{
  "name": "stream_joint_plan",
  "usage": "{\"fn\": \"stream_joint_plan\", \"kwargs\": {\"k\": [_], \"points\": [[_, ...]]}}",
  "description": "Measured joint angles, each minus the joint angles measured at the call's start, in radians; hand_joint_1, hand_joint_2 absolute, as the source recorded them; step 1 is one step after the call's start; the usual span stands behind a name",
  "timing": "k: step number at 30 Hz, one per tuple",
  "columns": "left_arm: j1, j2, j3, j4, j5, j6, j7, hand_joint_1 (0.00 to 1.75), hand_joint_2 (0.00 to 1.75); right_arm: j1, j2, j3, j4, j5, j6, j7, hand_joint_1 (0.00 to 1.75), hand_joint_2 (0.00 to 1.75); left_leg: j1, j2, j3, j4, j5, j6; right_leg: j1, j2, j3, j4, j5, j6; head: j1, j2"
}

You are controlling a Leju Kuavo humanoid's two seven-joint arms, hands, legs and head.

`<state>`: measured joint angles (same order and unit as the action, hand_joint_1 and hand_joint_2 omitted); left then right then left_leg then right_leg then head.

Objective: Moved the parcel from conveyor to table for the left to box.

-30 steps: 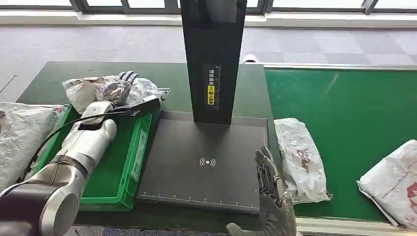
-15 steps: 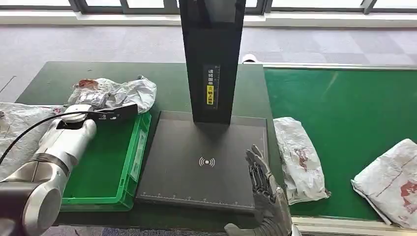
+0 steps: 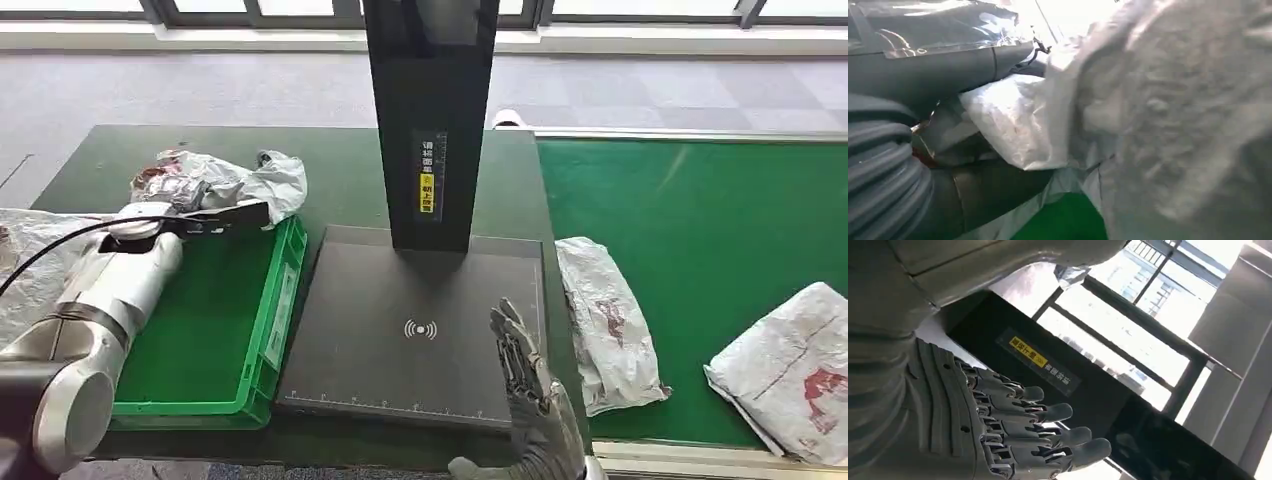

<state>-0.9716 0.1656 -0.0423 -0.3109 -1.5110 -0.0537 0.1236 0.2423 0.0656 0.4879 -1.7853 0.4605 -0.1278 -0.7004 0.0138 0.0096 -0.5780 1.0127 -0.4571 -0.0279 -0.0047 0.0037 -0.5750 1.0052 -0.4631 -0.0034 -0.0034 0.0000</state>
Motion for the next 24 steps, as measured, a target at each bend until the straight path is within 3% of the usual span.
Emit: {"fn": "stream_joint_plan", "kwargs": {"k": [5, 8, 12, 20, 24], "points": [[0.0, 0.0, 0.02, -0.019, -0.012, 0.137, 0.002, 1.75, 1.75, 0.019, 0.014, -0.011, -0.009, 0.025, 0.025, 0.006, 0.0, 1.75, 0.0, 0.0, 0.0, 0.0, 0.0, 0.0, 0.0, 0.0, 0.0, 0.0, 0.0, 0.0, 0.0, 0.0], [0.033, 0.005, 0.034, -0.05, -0.015, 0.292, 0.023, 1.75, 1.75, 0.028, 0.023, -0.017, -0.015, 0.035, 0.039, 0.007, 0.0, 1.75, 0.0, 0.0, 0.0, 0.0, 0.0, 0.0, 0.0, 0.0, 0.0, 0.0, 0.0, 0.0, 0.0, 0.0], [0.079, 0.011, 0.05, -0.079, -0.016, 0.346, 0.023, 1.75, 1.75, 0.037, 0.032, -0.028, -0.022, 0.045, 0.051, 0.007, 0.0, 1.75, 0.0, 0.0, -0.001, 0.0, 0.0, 0.0, 0.0, 0.0, 0.0, 0.0, 0.0, 0.0, 0.0, 0.0], [0.35, 0.003, 0.181, -0.382, -0.019, 0.444, -0.048, 1.75, 1.75, 0.05, 0.071, -0.06, -0.045, 0.091, 0.107, 0.007, 0.0, 1.75, 0.0, 0.003, -0.001, 0.0, -0.001, 0.0, 0.0, 0.003, -0.003, 0.0, 0.0, 0.0, 0.0, 0.0], [0.416, -0.007, 0.239, -0.495, -0.022, 0.435, -0.068, 1.75, 1.75, 0.054, 0.083, -0.07, -0.05, 0.097, 0.109, 0.007, 0.0, 1.75, 0.0, 0.001, -0.003, 0.0, -0.001, 0.0, 0.0, 0.001, -0.003, 0.0, 0.0, 0.0, 0.0, 0.0]]}}
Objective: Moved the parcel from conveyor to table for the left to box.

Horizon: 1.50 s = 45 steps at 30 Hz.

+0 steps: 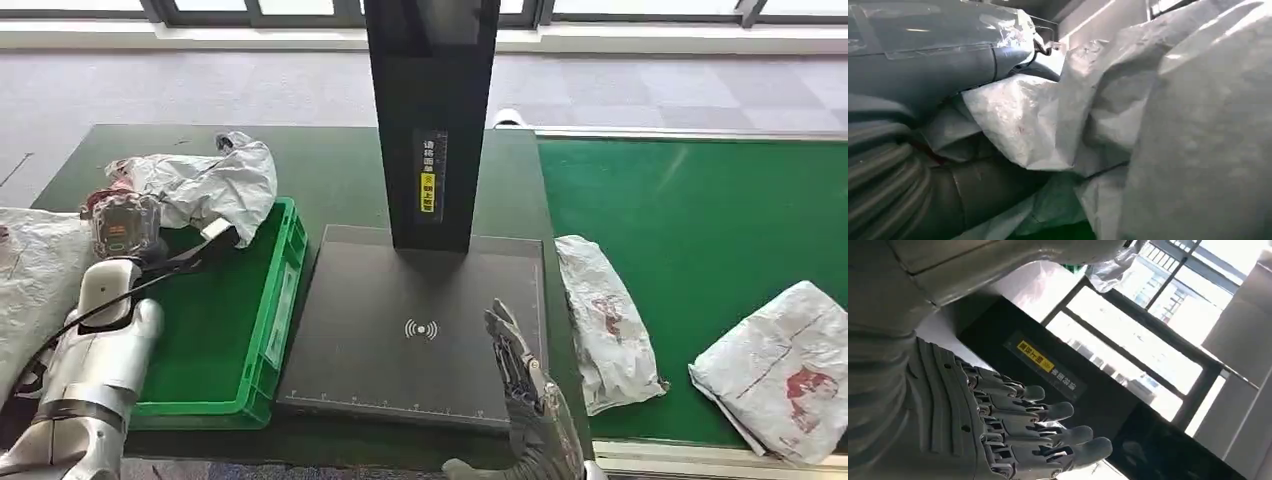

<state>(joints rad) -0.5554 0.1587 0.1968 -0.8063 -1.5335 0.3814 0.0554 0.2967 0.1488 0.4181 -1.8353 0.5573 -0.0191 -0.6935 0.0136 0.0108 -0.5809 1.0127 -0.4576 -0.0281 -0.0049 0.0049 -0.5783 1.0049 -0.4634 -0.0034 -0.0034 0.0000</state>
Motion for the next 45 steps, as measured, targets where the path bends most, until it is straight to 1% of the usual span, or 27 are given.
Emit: {"fn": "stream_joint_plan", "kwargs": {"k": [3, 6, 8, 11, 14, 16, 19, 21, 25, 29, 32, 35, 45], "points": [[0.056, -0.021, 0.046, -0.103, 0.04, 0.076, -0.047, 1.75, 1.75, 0.008, 0.01, -0.005, -0.008, 0.013, -0.002, 0.0, 0.0, 1.75, 0.0, 0.0, 0.0, 0.0, 0.0, 0.0, 0.0, 0.0, 0.0, 0.0, 0.0, 0.0, 0.0, 0.0], [0.102, -0.042, 0.077, -0.184, 0.058, 0.087, -0.066, 1.75, 1.75, 0.013, 0.018, -0.012, -0.013, 0.02, -0.002, 0.0, 0.0, 1.75, 0.0, 0.0, 0.0, 0.0, 0.0, 0.0, 0.0, 0.0, 0.0, 0.0, 0.0, 0.0, 0.0, 0.0], [0.138, -0.057, 0.097, -0.244, 0.128, 0.123, -0.115, 1.75, 1.75, 0.018, 0.023, -0.016, -0.017, 0.026, -0.005, 0.0, 0.0, 1.75, 0.0, 0.0, 0.0, 0.0, 0.0, 0.0, 0.0, 0.0, 0.0, 0.0, 0.0, 0.0, 0.0, 0.0], [0.21, -0.098, 0.108, -0.357, 0.262, 0.127, -0.207, 1.75, 1.75, 0.03, 0.026, -0.019, -0.024, 0.039, -0.032, 0.0, 0.0, 1.75, -0.001, 0.0, 0.0, 0.0, 0.0, 0.0, 0.0, 0.0, 0.0, 0.0, 0.0, 0.0, 0.0, 0.0], [0.286, -0.136, 0.108, -0.453, 0.306, 0.15, -0.244, 1.75, 1.75, 0.038, 0.026, -0.02, -0.028, 0.046, -0.063, 0.001, 0.0, 1.75, -0.001, 0.0, 0.0, 0.0, -0.001, 0.001, 0.0, 0.0, -0.001, -0.001, 0.0, 0.0, 0.0, 0.0], [0.32, -0.16, 0.108, -0.51, 0.316, 0.157, -0.249, 1.75, 1.75, 0.041, 0.026, -0.02, -0.029, 0.047, -0.075, 0.002, 0.0, 1.75, -0.001, 0.0, -0.001, 0.0, -0.001, 0.001, 0.0, 0.0, -0.001, -0.001, 0.0, 0.0, 0.0, 0.0], [0.347, -0.175, 0.108, -0.562, 0.32, 0.157, -0.253, 1.75, 1.75, 0.042, 0.026, -0.02, -0.031, 0.048, -0.087, 0.004, 0.0, 1.75, 0.0, 0.0, -0.001, 0.0, -0.001, 0.001, 0.0, 0.0, 0.0, -0.001, 0.0, 0.0, 0.0, 0.0], [0.384, -0.185, 0.098, -0.608, 0.311, 0.157, -0.257, 1.75, 1.75, 0.047, 0.025, -0.017, -0.031, 0.046, -0.13, 0.006, 0.0, 1.75, 0.0, 0.0, 0.0, 0.0, -0.001, 0.001, 0.0, 0.0, 0.0, -0.001, 0.0, 0.0, 0.0, 0.0], [0.487, -0.205, 0.038, -0.703, 0.31, 0.161, -0.24, 1.75, 1.75, 0.049, 0.003, 0.022, -0.026, 0.019, -0.238, 0.024, 0.0, 1.75, 0.0, 0.0, 0.0, 0.0, -0.001, 0.001, 0.0, 0.0, 0.0, -0.001, -0.001, 0.0, 0.0, 0.0], [0.592, -0.217, -0.024, -0.803, 0.269, 0.15, -0.21, 1.75, 1.75, 0.044, -0.026, 0.061, -0.014, -0.011, -0.291, 0.042, 0.0, 1.75, -0.001, 0.0, -0.001, 0.0, -0.003, 0.001, 0.0, 0.0, 0.0, -0.001, -0.001, 0.001, 0.0, 0.0], [0.644, -0.228, -0.053, -0.854, 0.245, 0.146, -0.187, 1.75, 1.75, 0.034, -0.04, 0.077, -0.01, -0.021, -0.296, 0.048, 0.0, 1.75, -0.001, 0.0, -0.001, 0.0, -0.003, 0.001, 0.0, -0.001, 0.0, -0.001, -0.002, 0.0, 0.0, 0.0], [0.671, -0.235, -0.063, -0.89, 0.224, 0.116, -0.167, 1.75, 1.75, 0.033, -0.044, 0.08, -0.009, -0.023, -0.287, 0.052, 0.0, 1.75, -0.001, 0.0, -0.001, 0.0, -0.003, 0.001, 0.0, -0.001, 0.0, -0.001, -0.002, 0.0, 0.0, 0.0], [0.703, -0.253, -0.063, -0.935, 0.214, 0.083, -0.161, 1.75, 1.75, 0.033, -0.045, 0.08, -0.009, -0.022, -0.262, 0.053, 0.0, 1.75, 0.0, 0.0, 0.0, 0.0, -0.003, 0.001, 0.0, -0.001, 0.001, -0.001, -0.002, 0.0, 0.0, 0.0]]}}
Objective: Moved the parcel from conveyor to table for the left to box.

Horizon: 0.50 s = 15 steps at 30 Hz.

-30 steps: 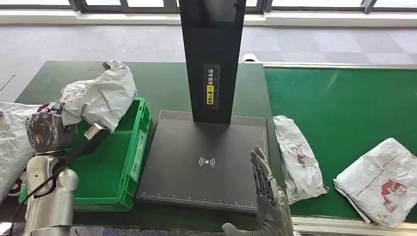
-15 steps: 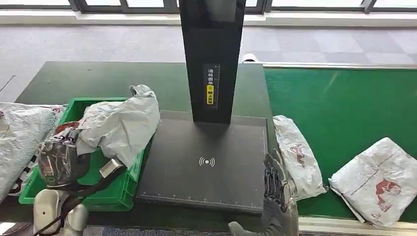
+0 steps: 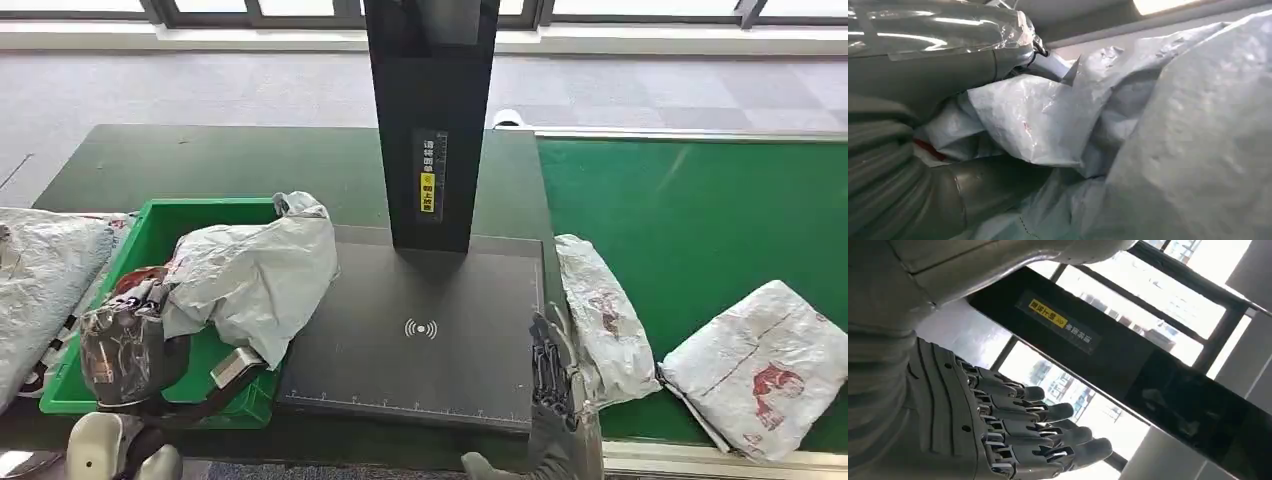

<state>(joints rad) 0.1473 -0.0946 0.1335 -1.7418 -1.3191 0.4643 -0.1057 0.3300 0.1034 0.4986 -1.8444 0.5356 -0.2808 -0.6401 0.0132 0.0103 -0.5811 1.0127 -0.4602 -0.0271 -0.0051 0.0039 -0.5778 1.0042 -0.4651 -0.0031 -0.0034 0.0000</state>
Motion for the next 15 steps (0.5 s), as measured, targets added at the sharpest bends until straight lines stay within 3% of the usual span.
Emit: {"fn": "stream_joint_plan", "kwargs": {"k": [1, 2, 3, 4, 5, 15], "points": [[0.004, -0.002, 0.0, -0.002, -0.004, -0.015, 0.003, 1.75, 1.75, 0.0, 0.0, 0.0, 0.0, 0.0, 0.01, 0.0, 0.0, 1.75, 0.0, 0.0, 0.0, 0.0, 0.0, 0.0, 0.0, 0.0, 0.0, 0.0, 0.0, 0.0, 0.0, 0.0], [0.008, -0.003, 0.0, -0.002, -0.01, -0.035, 0.011, 0.35, 1.75, 0.0, 0.0, -0.001, 0.0, 0.0, 0.021, 0.0, 0.0, 1.75, 0.0, 0.0, 0.0, 0.0, 0.0, 0.0, 0.0, 0.0, 0.0, 0.0, 0.0, 0.0, 0.0, 0.0], [0.009, -0.003, 0.0, 0.001, -0.01, -0.059, 0.02, 0.0, 1.75, 0.0, 0.0, -0.003, 0.0, 0.0, 0.031, -0.001, 0.0, 1.75, 0.0, 0.0, 0.0, 0.0, 0.0, 0.0, 0.0, 0.0, 0.0, 0.0, 0.0, 0.0, 0.0, 0.0], [0.006, -0.003, 0.0, 0.01, -0.008, -0.079, 0.026, 0.0, 1.75, -0.001, 0.0, -0.005, 0.0, 0.0, 0.039, -0.002, 0.0, 1.75, 0.0, 0.0, 0.0, 0.0, 0.0, 0.0, 0.0, 0.0, 0.0, 0.0, 0.0, 0.0, 0.0, 0.0], [0.001, -0.002, 0.0, 0.028, 0.001, -0.096, 0.032, 0.0, 0.0, -0.002, 0.0, -0.007, 0.0, 0.0, 0.048, -0.005, 0.0, 1.75, 0.0, 0.0, 0.0, 0.0, 0.0, 0.0, 0.0, 0.0, 0.0, 0.0, 0.0, 0.0, 0.0, 0.0], [-0.162, 0.038, 0.06, 0.362, 0.074, -0.11, 0.051, 0.0, 0.0, -0.002, 0.014, -0.044, -0.001, 0.01, 0.119, -0.033, 0.0, 1.75, 0.0, 0.0, 0.0, 0.0, 0.002, -0.001, 0.0, -0.001, 0.0, 0.0, 0.001, 0.0, 0.0, 0.0]]}}
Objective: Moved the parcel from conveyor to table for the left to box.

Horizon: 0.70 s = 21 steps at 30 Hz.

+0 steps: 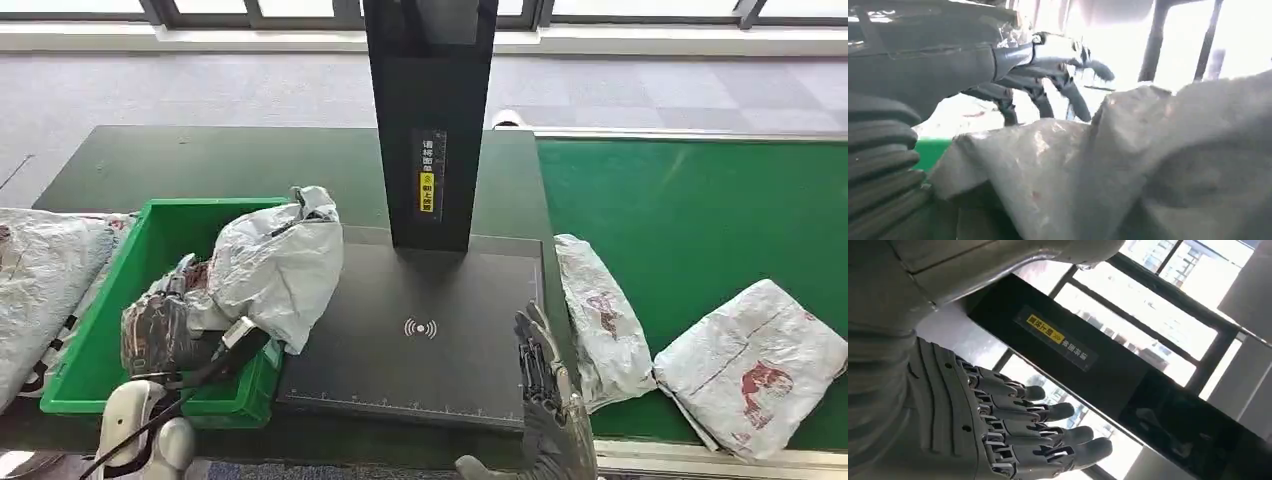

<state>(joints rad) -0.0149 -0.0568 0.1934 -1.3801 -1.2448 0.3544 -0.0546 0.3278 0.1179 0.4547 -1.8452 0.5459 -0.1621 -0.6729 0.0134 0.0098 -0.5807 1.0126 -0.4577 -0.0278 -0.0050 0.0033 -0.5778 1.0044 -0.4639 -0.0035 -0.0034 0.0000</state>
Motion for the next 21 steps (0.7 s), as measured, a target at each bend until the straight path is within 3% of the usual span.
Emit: {"fn": "stream_joint_plan", "kwargs": {"k": [6, 10, 17, 21], "points": [[-0.034, 0.006, 0.018, 0.074, 0.014, -0.002, -0.004, 0.0, 0.0, 0.004, 0.003, -0.012, 0.0, 0.005, 0.009, -0.006, 0.0, 1.75, -0.001, 0.0, 0.0, 0.0, 0.0, 0.0, 0.0, 0.0, 0.0, 0.0, 0.0, 0.0, 0.0, 0.0], [-0.091, 0.006, 0.035, 0.145, 0.075, -0.012, -0.03, 0.0, 0.0, 0.003, 0.008, -0.018, -0.002, 0.012, 0.017, -0.011, 0.0, 1.75, -0.001, -0.008, 0.002, 0.0, -0.001, 0.002, -0.001, -0.009, 0.005, 0.0, -0.004, 0.002, 0.0, 0.0], [-0.171, 0.013, 0.089, 0.253, 0.279, 0.052, -0.125, 0.0, 0.0, 0.007, 0.014, -0.027, -0.002, 0.023, -0.003, -0.015, 0.0, 1.75, 0.001, -0.011, -0.001, -0.003, -0.002, -0.003, -0.002, -0.013, 0.008, 0.0, -0.005, -0.002, 0.0, 0.0], [-0.203, 0.014, 0.129, 0.263, 0.429, 0.052, -0.169, 0.0, 0.0, 0.01, 0.013, -0.027, -0.002, 0.023, -0.027, -0.015, 0.0, 1.75, 0.003, -0.011, -0.001, -0.003, 0.011, -0.005, 0.0, -0.012, 0.001, 0.001, 0.004, -0.006, 0.0, 0.0]]}}
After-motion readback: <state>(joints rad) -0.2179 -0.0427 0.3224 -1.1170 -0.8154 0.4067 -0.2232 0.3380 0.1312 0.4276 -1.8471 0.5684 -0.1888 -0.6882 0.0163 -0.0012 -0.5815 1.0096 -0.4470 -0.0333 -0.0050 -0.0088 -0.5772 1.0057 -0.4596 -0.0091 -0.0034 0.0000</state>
